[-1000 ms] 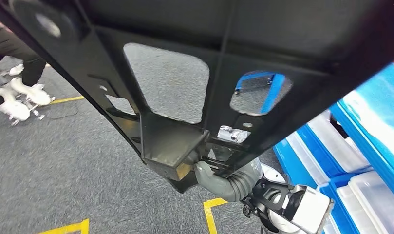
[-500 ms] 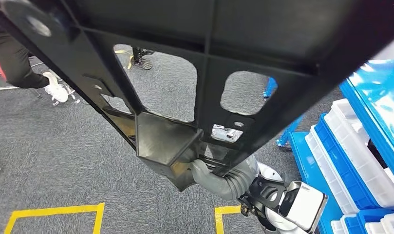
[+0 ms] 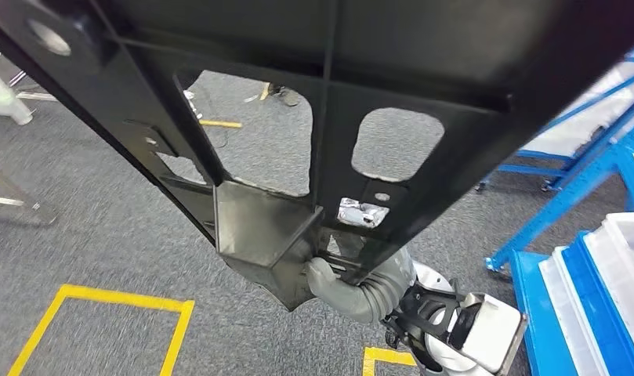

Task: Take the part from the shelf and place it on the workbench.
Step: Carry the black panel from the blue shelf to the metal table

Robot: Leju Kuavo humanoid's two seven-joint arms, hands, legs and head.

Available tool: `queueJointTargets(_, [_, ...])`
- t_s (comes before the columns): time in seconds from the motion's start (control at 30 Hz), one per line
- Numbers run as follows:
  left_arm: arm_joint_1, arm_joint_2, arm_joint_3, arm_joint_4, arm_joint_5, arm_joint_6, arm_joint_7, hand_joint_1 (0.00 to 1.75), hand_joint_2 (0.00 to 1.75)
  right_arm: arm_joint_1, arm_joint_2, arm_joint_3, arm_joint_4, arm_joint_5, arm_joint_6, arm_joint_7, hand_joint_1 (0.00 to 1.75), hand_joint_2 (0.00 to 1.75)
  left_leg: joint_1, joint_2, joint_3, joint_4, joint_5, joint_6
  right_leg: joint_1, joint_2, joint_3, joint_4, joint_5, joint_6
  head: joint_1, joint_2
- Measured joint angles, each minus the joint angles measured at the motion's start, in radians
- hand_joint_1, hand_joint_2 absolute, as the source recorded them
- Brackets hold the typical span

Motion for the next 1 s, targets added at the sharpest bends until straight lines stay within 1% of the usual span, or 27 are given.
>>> queueJointTargets(0.03, [-0.002, -0.001, 0.000, 0.000, 0.000, -0.002, 0.000, 0.00, 1.75, 0.003, -0.002, -0.001, 0.000, 0.001, 0.000, 0.000, 1.75, 1.75, 0.001, -0.017, -0.001, 0.000, 0.000, 0.001, 0.000, 0.018, -0.038, 0.070, -0.024, -0.002, 0.000, 0.000])
queueJointTargets(0.07, [-0.002, -0.002, 0.000, 0.000, 0.000, -0.004, 0.000, 0.00, 1.75, 0.006, -0.004, -0.001, 0.000, 0.002, 0.000, 0.000, 1.75, 1.75, 0.002, -0.035, -0.001, 0.001, 0.000, 0.000, -0.001, 0.024, -0.070, 0.123, -0.039, 0.001, 0.001, 0.000])
queueJointTargets(0.1, [-0.001, -0.004, 0.000, -0.001, 0.000, -0.006, 0.000, 0.00, 1.75, 0.007, -0.005, -0.002, 0.000, 0.003, 0.000, 0.000, 1.75, 1.75, 0.002, -0.052, -0.001, 0.001, 0.000, 0.000, -0.002, 0.026, -0.087, 0.143, -0.037, 0.007, 0.001, 0.000])
queueJointTargets(0.13, [0.000, -0.004, 0.000, -0.001, 0.000, -0.007, 0.001, 0.00, 1.75, 0.007, -0.006, -0.002, 0.000, 0.004, 0.001, 0.000, 1.75, 1.75, 0.003, -0.070, 0.001, 0.002, 0.000, -0.001, -0.004, 0.027, -0.084, 0.120, -0.017, 0.017, 0.001, 0.000])
queueJointTargets(0.17, [0.000, -0.005, 0.000, -0.001, 0.001, -0.008, 0.002, 0.00, 1.75, 0.007, -0.006, -0.003, 0.000, 0.006, 0.002, 0.001, 1.75, 1.75, 0.005, -0.087, 0.002, 0.003, -0.001, -0.003, -0.007, 0.034, -0.062, 0.060, 0.016, 0.029, 0.001, 0.000])
queueJointTargets(0.2, [0.000, -0.005, 0.000, -0.001, 0.002, -0.008, 0.004, 0.00, 1.75, 0.006, -0.006, -0.003, 0.001, 0.007, 0.003, 0.001, 1.75, 1.75, 0.007, -0.102, 0.002, 0.007, -0.003, -0.007, -0.012, 0.052, -0.031, -0.017, 0.052, 0.040, 0.001, 0.000])
queueJointTargets(0.23, [0.000, -0.005, 0.000, 0.000, 0.005, -0.006, 0.005, 0.00, 1.75, 0.005, -0.006, -0.003, 0.001, 0.009, 0.005, 0.001, 1.75, 1.75, 0.007, -0.117, 0.000, 0.012, -0.006, -0.012, -0.015, 0.071, -0.004, -0.081, 0.081, 0.044, 0.002, 0.000])
queueJointTargets(0.27, [0.000, -0.005, 0.000, 0.000, 0.008, -0.002, 0.006, 0.00, 1.75, 0.004, -0.006, -0.003, 0.003, 0.010, 0.007, 0.001, 1.75, 1.75, 0.007, -0.128, -0.004, 0.016, -0.008, -0.018, -0.017, 0.087, 0.014, -0.122, 0.098, 0.042, 0.002, 0.000])
queueJointTargets(0.3, [0.000, -0.005, 0.000, 0.000, 0.012, 0.002, 0.008, 0.00, 1.75, 0.002, -0.005, -0.003, 0.004, 0.010, 0.009, 0.002, 1.75, 1.75, 0.007, -0.138, -0.009, 0.019, -0.009, -0.024, -0.017, 0.095, 0.021, -0.138, 0.104, 0.034, 0.002, 0.000])
queueJointTargets(0.37, [0.003, -0.005, 0.000, 0.000, 0.020, 0.012, 0.010, 0.00, 1.75, -0.004, -0.001, -0.002, 0.007, 0.007, 0.018, 0.002, 1.75, 1.75, 0.009, -0.154, -0.017, 0.018, -0.007, -0.035, -0.016, 0.079, 0.023, -0.138, 0.107, 0.014, 0.001, 0.000])
queueJointTargets(0.4, [0.004, -0.005, 0.000, 0.000, 0.023, 0.016, 0.010, 0.00, 1.75, -0.009, 0.002, -0.002, 0.008, 0.004, 0.022, 0.003, 1.75, 1.75, 0.009, -0.148, -0.020, 0.022, -0.010, -0.039, -0.017, 0.069, 0.023, -0.139, 0.108, 0.007, 0.001, 0.000])
queueJointTargets(0.43, [0.004, -0.005, 0.000, 0.000, 0.023, 0.018, 0.010, 0.00, 1.75, -0.012, 0.007, -0.002, 0.008, 0.001, 0.025, 0.003, 1.75, 1.75, 0.008, -0.125, -0.029, 0.040, -0.022, -0.044, -0.019, 0.057, 0.025, -0.141, 0.108, -0.001, -0.002, 0.000])
queueJointTargets(0.47, [0.003, -0.005, 0.000, 0.000, 0.023, 0.020, 0.008, 0.00, 1.75, -0.014, 0.010, -0.002, 0.008, -0.002, 0.026, 0.003, 1.75, 1.75, 0.008, -0.092, -0.048, 0.080, -0.046, -0.048, -0.020, 0.043, 0.027, -0.142, 0.107, -0.008, -0.005, 0.000])
queueJointTargets(0.5, [0.001, -0.005, 0.000, 0.000, 0.023, 0.021, 0.005, 0.00, 1.75, -0.014, 0.012, -0.002, 0.008, -0.004, 0.026, 0.004, 1.75, 1.75, 0.008, -0.054, -0.079, 0.140, -0.077, -0.053, -0.016, 0.029, 0.028, -0.142, 0.105, -0.013, -0.008, 0.000])
queueJointTargets(0.53, [-0.001, -0.005, 0.000, 0.000, 0.023, 0.021, 0.003, 0.00, 1.75, -0.013, 0.013, -0.002, 0.008, -0.004, 0.026, 0.005, 1.75, 1.75, 0.009, -0.028, -0.115, 0.210, -0.110, -0.056, -0.013, 0.013, 0.028, -0.142, 0.103, -0.018, -0.011, 0.000])
queueJointTargets(0.57, [-0.002, -0.005, 0.001, 0.000, 0.022, 0.021, 0.001, 0.00, 1.75, -0.012, 0.013, -0.002, 0.008, -0.005, 0.027, 0.007, 1.75, 1.75, 0.011, -0.016, -0.148, 0.271, -0.132, -0.058, -0.009, -0.003, 0.028, -0.142, 0.101, -0.020, -0.011, 0.000])
queueJointTargets(0.6, [-0.003, -0.004, 0.001, 0.000, 0.022, 0.022, 0.000, 0.00, 1.75, -0.011, 0.013, -0.002, 0.008, -0.005, 0.027, 0.008, 1.75, 1.75, 0.012, -0.012, -0.166, 0.303, -0.136, -0.059, -0.007, -0.018, 0.029, -0.142, 0.100, -0.022, -0.011, 0.000])
queueJointTargets(0.63, [-0.003, -0.004, 0.001, 0.000, 0.022, 0.022, 0.000, 0.00, 1.75, -0.011, 0.014, -0.002, 0.008, -0.005, 0.029, 0.009, 1.75, 1.75, 0.012, -0.009, -0.162, 0.294, -0.121, -0.058, -0.005, -0.032, 0.030, -0.142, 0.098, -0.024, -0.011, 0.000])
queueJointTargets(0.67, [-0.002, -0.003, 0.002, 0.000, 0.022, 0.023, 0.000, 0.00, 1.75, -0.012, 0.015, -0.002, 0.008, -0.005, 0.030, 0.010, 1.75, 1.75, 0.011, -0.003, -0.137, 0.247, -0.091, -0.055, -0.004, -0.045, 0.033, -0.142, 0.096, -0.025, -0.011, 0.000])
queueJointTargets(0.73, [-0.003, -0.002, 0.001, 0.000, 0.023, 0.024, 0.002, 0.00, 1.75, -0.012, 0.019, -0.002, 0.008, -0.005, 0.034, 0.013, 1.75, 1.75, 0.005, 0.038, -0.059, 0.107, -0.031, -0.043, 0.001, -0.068, 0.039, -0.142, 0.090, -0.023, -0.011, 0.000])
queueJointTargets(0.77, [-0.004, -0.002, 0.001, 0.000, 0.024, 0.025, 0.003, 0.00, 1.75, -0.013, 0.021, -0.002, 0.008, -0.004, 0.035, 0.014, 1.75, 1.75, 0.000, 0.056, -0.032, 0.059, -0.017, -0.037, 0.004, -0.077, 0.042, -0.143, 0.087, -0.020, -0.010, 0.000])
queueJointTargets(0.8, [-0.006, -0.002, 0.001, 0.000, 0.025, 0.025, 0.003, 0.00, 1.75, -0.013, 0.022, -0.002, 0.008, -0.004, 0.037, 0.015, 1.75, 1.75, -0.005, 0.067, -0.019, 0.033, -0.013, -0.032, 0.005, -0.087, 0.044, -0.143, 0.085, -0.016, -0.010, 0.000])
queueJointTargets(0.87, [-0.006, -0.002, 0.001, 0.000, 0.026, 0.025, 0.003, 0.00, 1.75, -0.014, 0.024, -0.002, 0.008, -0.004, 0.038, 0.017, 1.75, 1.75, -0.012, 0.052, -0.017, 0.024, -0.015, -0.024, 0.006, -0.107, 0.050, -0.145, 0.080, -0.007, -0.009, 0.000])
queueJointTargets(0.9, [-0.005, -0.003, 0.000, 0.000, 0.026, 0.025, 0.004, 0.00, 1.75, -0.015, 0.026, -0.003, 0.008, -0.004, 0.038, 0.017, 1.75, 1.75, -0.010, 0.040, -0.012, 0.017, -0.011, -0.020, 0.005, -0.104, 0.052, -0.142, 0.076, -0.002, -0.008, 0.000])
queueJointTargets(0.93, [-0.004, -0.004, 0.000, 0.000, 0.026, 0.025, 0.004, 0.00, 1.75, -0.016, 0.028, -0.003, 0.008, -0.004, 0.039, 0.017, 1.75, 1.75, -0.006, 0.028, -0.006, 0.010, -0.007, -0.016, 0.003, -0.081, 0.049, -0.128, 0.068, 0.001, -0.008, 0.000])
queueJointTargets(0.97, [-0.006, -0.005, 0.000, 0.000, 0.026, 0.025, 0.005, 0.00, 1.75, -0.017, 0.029, -0.004, 0.009, -0.003, 0.039, 0.018, 1.75, 1.75, -0.001, 0.015, -0.001, 0.003, -0.003, -0.012, 0.002, -0.050, 0.034, -0.094, 0.053, 0.003, -0.008, 0.000])
queueJointTargets(1.0, [-0.008, -0.007, -0.001, 0.000, 0.026, 0.025, 0.006, 0.00, 1.75, -0.015, 0.028, -0.005, 0.010, -0.003, 0.040, 0.018, 1.75, 1.75, 0.003, 0.002, 0.002, 0.000, 0.001, -0.009, -0.001, -0.013, 0.006, -0.039, 0.030, 0.002, -0.006, 0.000])
